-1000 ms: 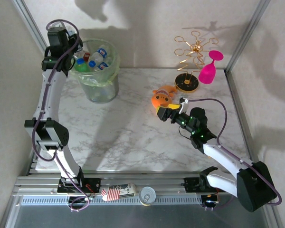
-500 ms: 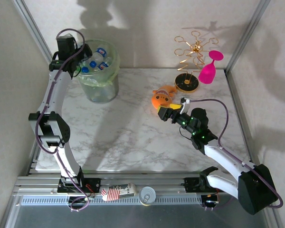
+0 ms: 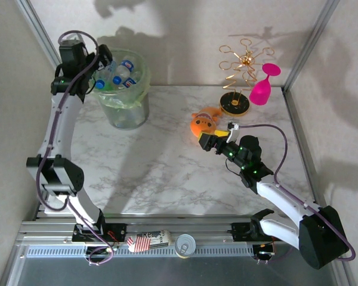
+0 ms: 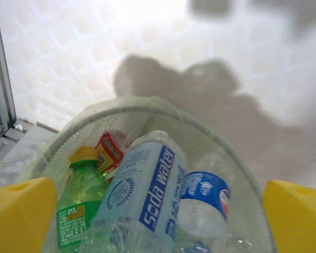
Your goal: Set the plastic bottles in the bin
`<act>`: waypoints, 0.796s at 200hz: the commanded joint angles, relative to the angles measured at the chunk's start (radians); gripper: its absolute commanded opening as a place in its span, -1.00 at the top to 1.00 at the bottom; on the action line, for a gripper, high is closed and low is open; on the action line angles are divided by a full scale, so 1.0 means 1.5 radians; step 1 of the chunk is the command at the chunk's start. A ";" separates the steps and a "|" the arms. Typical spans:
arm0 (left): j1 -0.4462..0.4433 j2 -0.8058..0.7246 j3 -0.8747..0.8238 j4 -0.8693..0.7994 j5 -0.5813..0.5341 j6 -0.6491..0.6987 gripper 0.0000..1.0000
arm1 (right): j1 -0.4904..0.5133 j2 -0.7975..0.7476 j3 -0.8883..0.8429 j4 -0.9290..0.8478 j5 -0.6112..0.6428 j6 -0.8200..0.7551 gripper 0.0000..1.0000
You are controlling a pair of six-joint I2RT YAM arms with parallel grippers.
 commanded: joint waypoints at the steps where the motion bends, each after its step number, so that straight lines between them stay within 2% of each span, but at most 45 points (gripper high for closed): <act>1: -0.007 -0.066 -0.058 0.076 0.002 -0.001 -0.99 | 0.005 0.004 0.000 0.000 0.039 -0.001 -0.98; 34: -0.017 -0.146 -0.187 0.174 0.019 -0.026 -0.99 | 0.005 0.017 0.013 -0.031 0.070 -0.009 -0.98; 76: -0.136 -0.200 -0.289 0.277 -0.132 0.008 -0.99 | -0.005 0.048 0.022 -0.055 0.141 -0.018 -0.98; 92: -0.170 -0.219 -0.352 0.330 -0.164 -0.001 -0.99 | -0.022 0.065 0.037 -0.081 0.173 -0.027 -0.97; 131: -0.196 -0.266 -0.529 0.417 -0.201 -0.030 -0.99 | -0.069 0.083 0.044 -0.090 0.254 -0.092 -0.97; 159: -0.200 -0.315 -0.672 0.462 -0.226 -0.018 -0.99 | -0.094 0.083 0.038 -0.066 0.350 -0.172 -0.98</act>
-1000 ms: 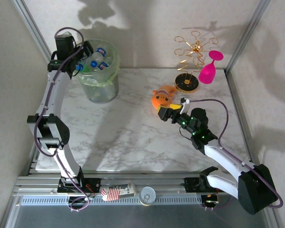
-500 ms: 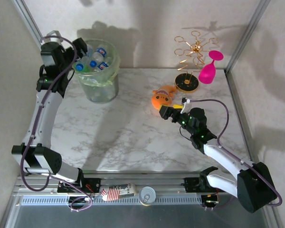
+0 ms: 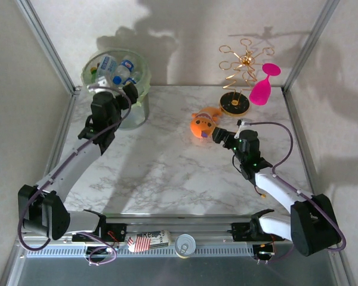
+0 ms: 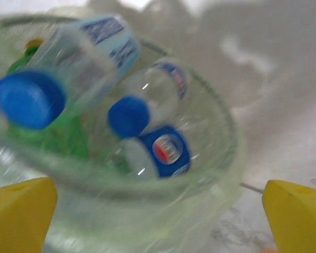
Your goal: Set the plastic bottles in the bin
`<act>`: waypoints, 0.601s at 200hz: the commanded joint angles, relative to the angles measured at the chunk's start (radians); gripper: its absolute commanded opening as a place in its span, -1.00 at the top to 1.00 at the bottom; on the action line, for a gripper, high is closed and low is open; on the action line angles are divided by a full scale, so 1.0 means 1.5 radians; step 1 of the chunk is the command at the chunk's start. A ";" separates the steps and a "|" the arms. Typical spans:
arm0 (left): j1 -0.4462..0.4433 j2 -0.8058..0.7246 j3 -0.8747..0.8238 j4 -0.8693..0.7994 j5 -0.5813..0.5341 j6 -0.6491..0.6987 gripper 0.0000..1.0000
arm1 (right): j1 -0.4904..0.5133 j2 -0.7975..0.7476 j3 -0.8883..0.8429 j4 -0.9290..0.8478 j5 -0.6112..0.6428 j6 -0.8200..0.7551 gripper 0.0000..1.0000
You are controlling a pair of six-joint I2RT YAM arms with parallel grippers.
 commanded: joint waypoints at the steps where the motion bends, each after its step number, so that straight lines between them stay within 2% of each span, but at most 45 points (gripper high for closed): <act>1: -0.006 -0.052 -0.097 0.079 -0.051 0.003 -0.99 | -0.020 0.002 0.011 0.023 0.117 -0.090 -0.97; 20: -0.007 -0.089 -0.193 0.131 -0.073 0.015 -0.99 | -0.050 0.012 -0.002 0.064 0.167 -0.129 -0.98; 53: -0.007 -0.131 -0.309 0.225 -0.122 0.045 -0.99 | -0.108 0.057 -0.035 0.164 0.173 -0.177 -0.98; 84: -0.006 -0.104 -0.349 0.285 -0.160 0.102 -0.99 | -0.155 0.140 -0.054 0.237 0.172 -0.190 -0.98; 120: -0.006 -0.052 -0.357 0.295 -0.208 0.140 -0.99 | -0.166 0.220 -0.076 0.331 0.156 -0.222 -0.97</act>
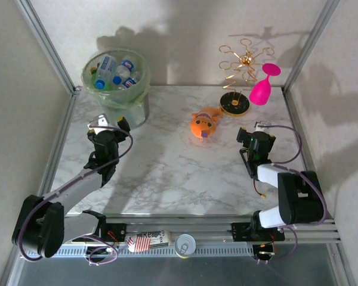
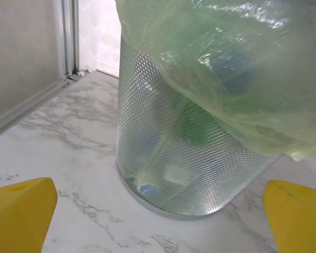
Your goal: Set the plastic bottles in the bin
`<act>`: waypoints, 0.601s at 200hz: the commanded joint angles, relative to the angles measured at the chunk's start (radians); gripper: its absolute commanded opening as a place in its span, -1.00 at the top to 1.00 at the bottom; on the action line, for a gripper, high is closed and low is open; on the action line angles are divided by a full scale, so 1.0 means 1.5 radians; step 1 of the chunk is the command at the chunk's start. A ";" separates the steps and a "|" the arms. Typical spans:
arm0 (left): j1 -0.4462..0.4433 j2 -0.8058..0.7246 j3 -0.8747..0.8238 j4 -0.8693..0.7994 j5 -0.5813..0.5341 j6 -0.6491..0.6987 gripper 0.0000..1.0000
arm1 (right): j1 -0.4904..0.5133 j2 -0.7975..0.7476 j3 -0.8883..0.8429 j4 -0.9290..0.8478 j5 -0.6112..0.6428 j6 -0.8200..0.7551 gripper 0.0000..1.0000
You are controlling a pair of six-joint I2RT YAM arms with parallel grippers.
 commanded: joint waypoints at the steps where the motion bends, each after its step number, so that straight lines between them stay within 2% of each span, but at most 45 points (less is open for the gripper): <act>1: -0.004 0.029 -0.015 0.049 -0.061 0.047 -0.99 | -0.004 0.038 -0.016 0.110 0.007 -0.040 -0.97; 7: -0.004 0.038 -0.019 0.058 -0.075 0.053 -0.99 | -0.005 0.038 -0.005 0.082 0.003 -0.034 -0.98; 20: -0.004 0.060 -0.029 0.085 -0.116 0.064 -0.99 | -0.005 0.039 -0.014 0.107 0.004 -0.047 -0.97; 31: -0.003 0.081 -0.034 0.105 -0.150 0.068 -0.99 | -0.005 0.034 -0.037 0.160 0.021 -0.059 -0.97; 44: -0.002 0.108 -0.037 0.129 -0.169 0.072 -0.99 | -0.018 0.054 -0.082 0.275 0.018 -0.058 -0.97; 59: -0.001 0.142 -0.036 0.162 -0.166 0.082 -0.99 | -0.027 0.049 -0.087 0.273 -0.012 -0.056 -0.98; 81: 0.001 0.183 -0.018 0.153 -0.171 0.101 -0.99 | -0.031 0.045 -0.093 0.279 -0.035 -0.057 -0.97; 100: 0.001 0.199 -0.053 0.226 -0.150 0.134 -0.99 | -0.040 0.042 -0.107 0.298 -0.070 -0.058 -0.97; 120: 0.004 0.210 -0.107 0.337 -0.119 0.165 -0.99 | -0.052 0.060 -0.157 0.377 -0.105 -0.056 -0.97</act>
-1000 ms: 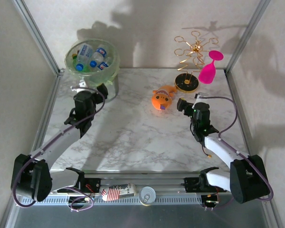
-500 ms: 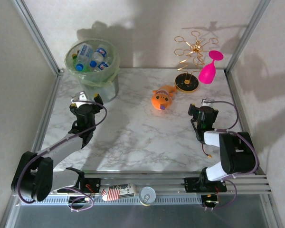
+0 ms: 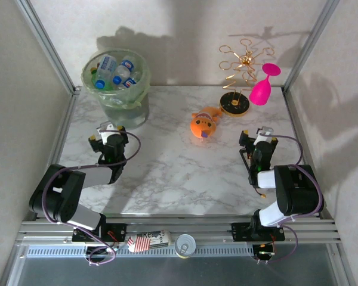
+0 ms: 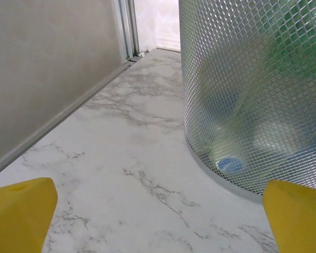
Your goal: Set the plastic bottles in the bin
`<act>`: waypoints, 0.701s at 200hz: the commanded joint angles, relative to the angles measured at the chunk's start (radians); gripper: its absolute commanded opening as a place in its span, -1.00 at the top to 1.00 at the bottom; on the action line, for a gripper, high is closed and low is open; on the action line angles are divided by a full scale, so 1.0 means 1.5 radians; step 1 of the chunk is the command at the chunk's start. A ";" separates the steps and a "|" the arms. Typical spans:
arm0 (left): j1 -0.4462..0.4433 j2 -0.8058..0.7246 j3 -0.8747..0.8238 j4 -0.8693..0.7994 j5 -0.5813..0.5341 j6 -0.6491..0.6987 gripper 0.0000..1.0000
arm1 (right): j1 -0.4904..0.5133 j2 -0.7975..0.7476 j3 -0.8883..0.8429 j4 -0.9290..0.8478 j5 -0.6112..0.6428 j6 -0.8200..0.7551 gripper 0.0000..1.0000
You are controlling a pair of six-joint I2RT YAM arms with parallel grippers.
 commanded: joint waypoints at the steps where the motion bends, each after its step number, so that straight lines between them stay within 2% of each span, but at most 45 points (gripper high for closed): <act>1: 0.004 0.012 -0.054 0.153 0.021 0.057 -0.99 | -0.014 0.019 -0.059 0.121 -0.046 -0.008 -0.98; 7: 0.004 0.012 -0.068 0.178 0.040 0.064 -0.99 | -0.014 0.032 -0.075 0.188 -0.038 -0.013 -0.97; 16: 0.016 0.019 -0.087 0.222 0.071 0.066 -0.99 | -0.015 0.017 -0.067 0.134 -0.029 0.001 -0.98; 27: 0.039 0.015 -0.098 0.229 0.105 0.041 -0.99 | -0.016 0.027 -0.071 0.165 -0.028 -0.005 -0.98; 43: 0.112 0.013 -0.133 0.269 0.221 -0.019 -0.99 | -0.015 0.024 -0.071 0.162 -0.028 -0.004 -0.97; 55: 0.149 0.034 -0.171 0.358 0.282 -0.040 -0.99 | -0.014 0.020 -0.069 0.148 -0.027 -0.003 -0.97; 69: 0.145 0.032 -0.160 0.329 0.283 -0.033 -0.99 | -0.014 0.023 -0.070 0.156 -0.023 -0.005 -0.98; 140: 0.126 0.037 -0.155 0.331 0.249 -0.019 -0.99 | -0.011 0.022 -0.070 0.154 -0.020 -0.006 -0.97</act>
